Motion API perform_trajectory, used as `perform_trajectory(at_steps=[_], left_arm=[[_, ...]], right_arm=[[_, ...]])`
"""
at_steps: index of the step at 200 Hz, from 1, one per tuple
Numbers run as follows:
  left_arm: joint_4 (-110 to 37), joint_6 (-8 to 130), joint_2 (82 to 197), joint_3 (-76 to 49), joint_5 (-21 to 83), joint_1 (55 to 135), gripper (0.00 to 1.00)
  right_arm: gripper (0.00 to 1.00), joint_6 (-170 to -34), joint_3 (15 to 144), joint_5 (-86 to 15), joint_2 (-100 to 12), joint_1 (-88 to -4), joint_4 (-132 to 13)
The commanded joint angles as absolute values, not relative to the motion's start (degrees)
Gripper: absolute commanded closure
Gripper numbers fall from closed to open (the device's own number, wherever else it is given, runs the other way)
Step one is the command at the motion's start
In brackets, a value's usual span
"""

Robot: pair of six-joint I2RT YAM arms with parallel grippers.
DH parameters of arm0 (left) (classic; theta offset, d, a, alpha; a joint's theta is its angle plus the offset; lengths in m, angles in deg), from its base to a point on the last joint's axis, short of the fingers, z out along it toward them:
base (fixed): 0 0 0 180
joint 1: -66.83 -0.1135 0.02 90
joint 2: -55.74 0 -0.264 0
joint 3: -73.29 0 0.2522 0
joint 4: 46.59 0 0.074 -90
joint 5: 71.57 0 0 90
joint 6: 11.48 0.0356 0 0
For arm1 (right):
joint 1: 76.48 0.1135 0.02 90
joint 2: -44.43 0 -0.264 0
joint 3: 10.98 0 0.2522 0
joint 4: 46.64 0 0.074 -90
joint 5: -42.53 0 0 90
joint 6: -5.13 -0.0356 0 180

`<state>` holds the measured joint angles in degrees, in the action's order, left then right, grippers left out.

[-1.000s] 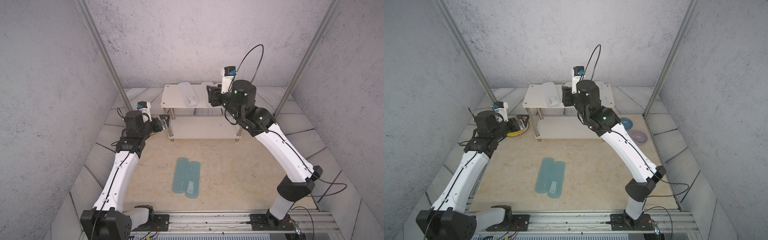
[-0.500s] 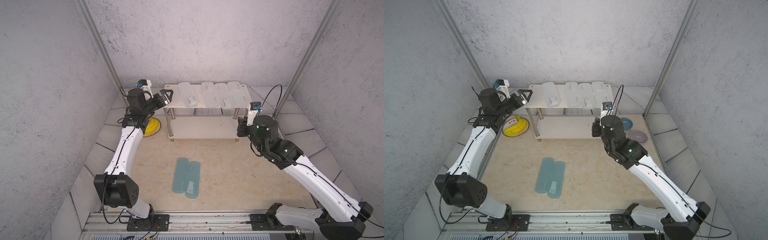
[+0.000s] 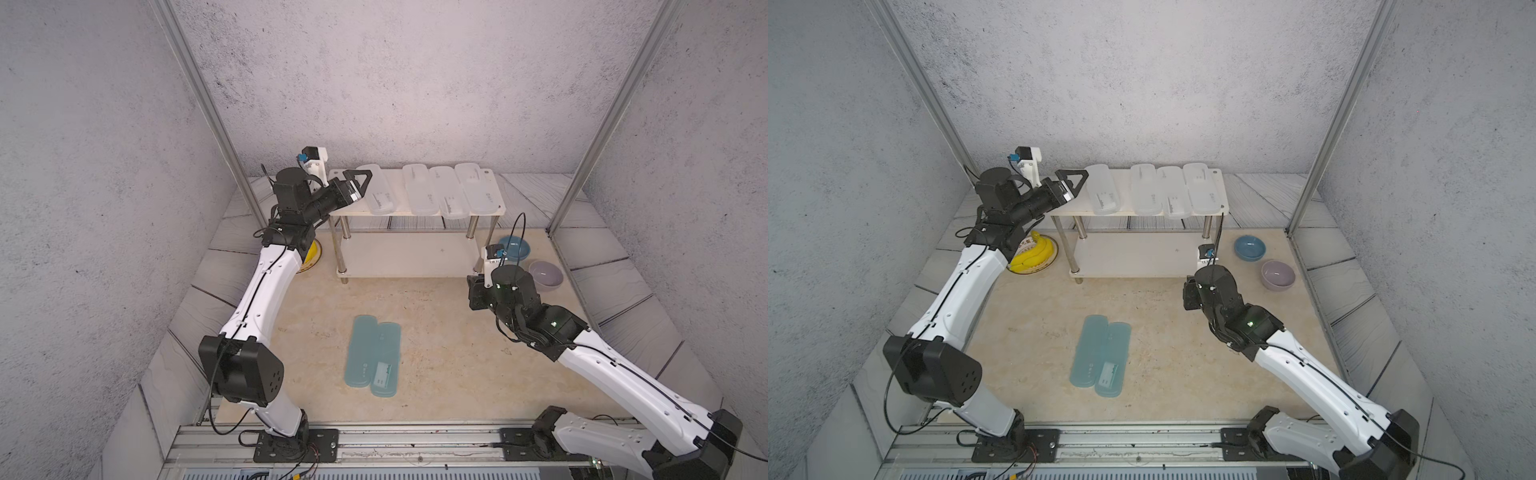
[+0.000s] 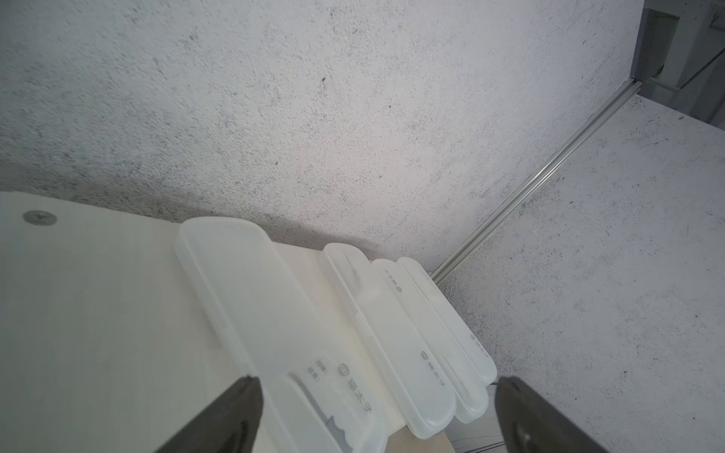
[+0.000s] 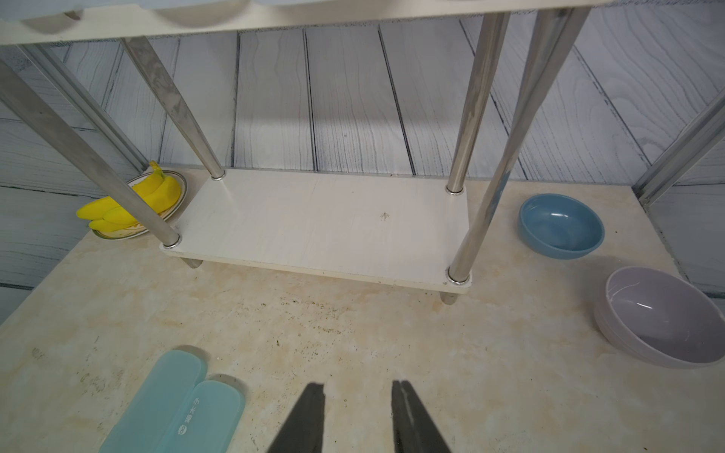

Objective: Place the pencil cases on the shelf according to color
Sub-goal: Adjust the pencil case on the shelf.

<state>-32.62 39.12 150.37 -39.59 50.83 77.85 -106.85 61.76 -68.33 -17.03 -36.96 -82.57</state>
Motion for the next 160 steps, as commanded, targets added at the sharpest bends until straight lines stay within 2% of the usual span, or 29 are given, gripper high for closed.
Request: perform_trajectory(at_steps=[1,64,160], left_arm=[[-30.2,42.1,152.4,-41.2,49.2,79.2,0.01],[-26.5,42.4,156.2,-44.0,47.1,80.1,0.01],[-26.9,40.9,161.8,-49.8,51.0,84.2,0.0]], right_arm=[[0.65,-108.1,60.9,-66.6,-15.7,-36.9,-82.0],[0.65,-109.1,57.8,-67.3,-12.7,-36.9,-83.2],[0.65,-110.4,54.8,-68.0,-10.9,-36.9,-83.4]])
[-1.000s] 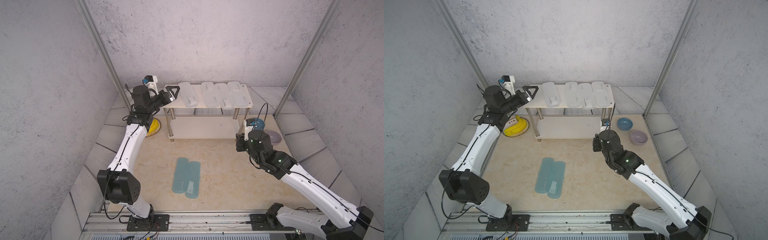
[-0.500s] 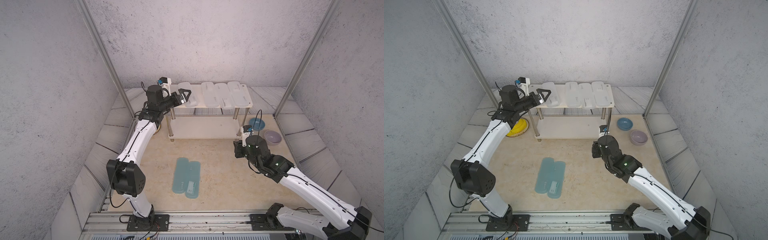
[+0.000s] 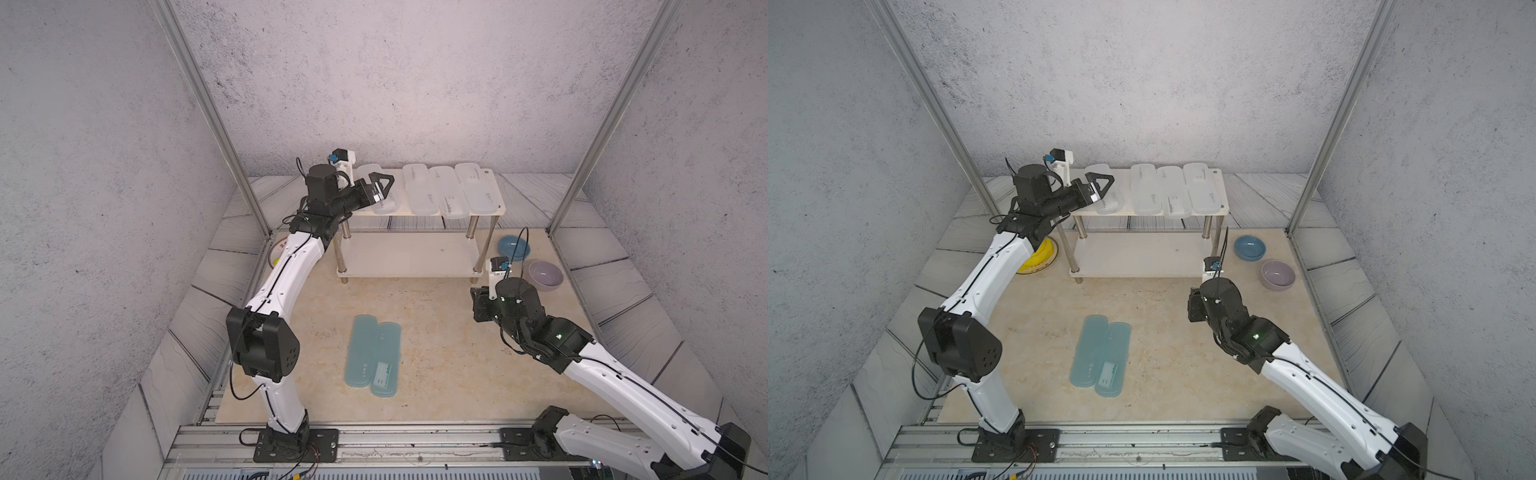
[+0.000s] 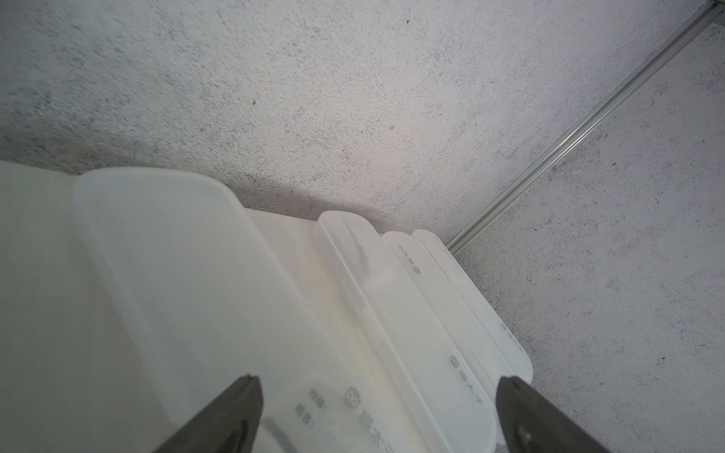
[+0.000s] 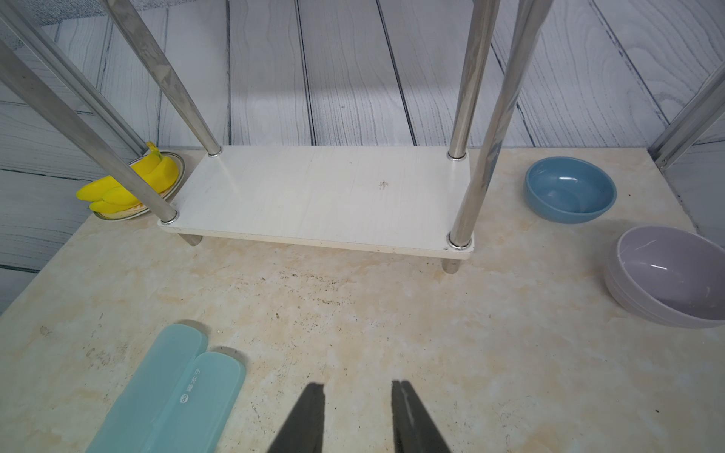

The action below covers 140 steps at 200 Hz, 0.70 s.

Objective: Place the pencil cases on the shelf according to color
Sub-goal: Adjust the pencil case on the shelf.

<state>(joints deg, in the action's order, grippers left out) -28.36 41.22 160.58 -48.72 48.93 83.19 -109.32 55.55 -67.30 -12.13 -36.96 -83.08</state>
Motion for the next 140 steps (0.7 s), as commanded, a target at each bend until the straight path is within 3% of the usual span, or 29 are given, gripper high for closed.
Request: perform_trajectory(at_steps=[1,60,90,114,140], left_arm=[[-26.9,40.9,161.9,-49.9,51.0,84.3,0.0],[-24.0,44.2,159.6,-48.7,51.4,85.1,0.0],[-17.5,51.5,154.3,-46.9,46.2,84.5,0.01],[-15.2,54.6,147.7,-42.0,41.6,82.0,0.01],[-17.6,53.4,140.5,-32.6,41.1,77.3,0.01]], right_arm=[[0.65,-110.4,54.8,-68.0,-10.9,-36.9,-83.4],[0.63,-110.8,54.5,-66.9,-12.2,-36.9,-82.3],[0.51,-111.8,55.7,-65.0,-14.0,-36.9,-83.2],[0.32,-113.8,56.4,-62.9,-16.2,-36.8,-84.8],[0.25,-116.9,56.9,-59.7,-19.7,-36.6,-86.4]])
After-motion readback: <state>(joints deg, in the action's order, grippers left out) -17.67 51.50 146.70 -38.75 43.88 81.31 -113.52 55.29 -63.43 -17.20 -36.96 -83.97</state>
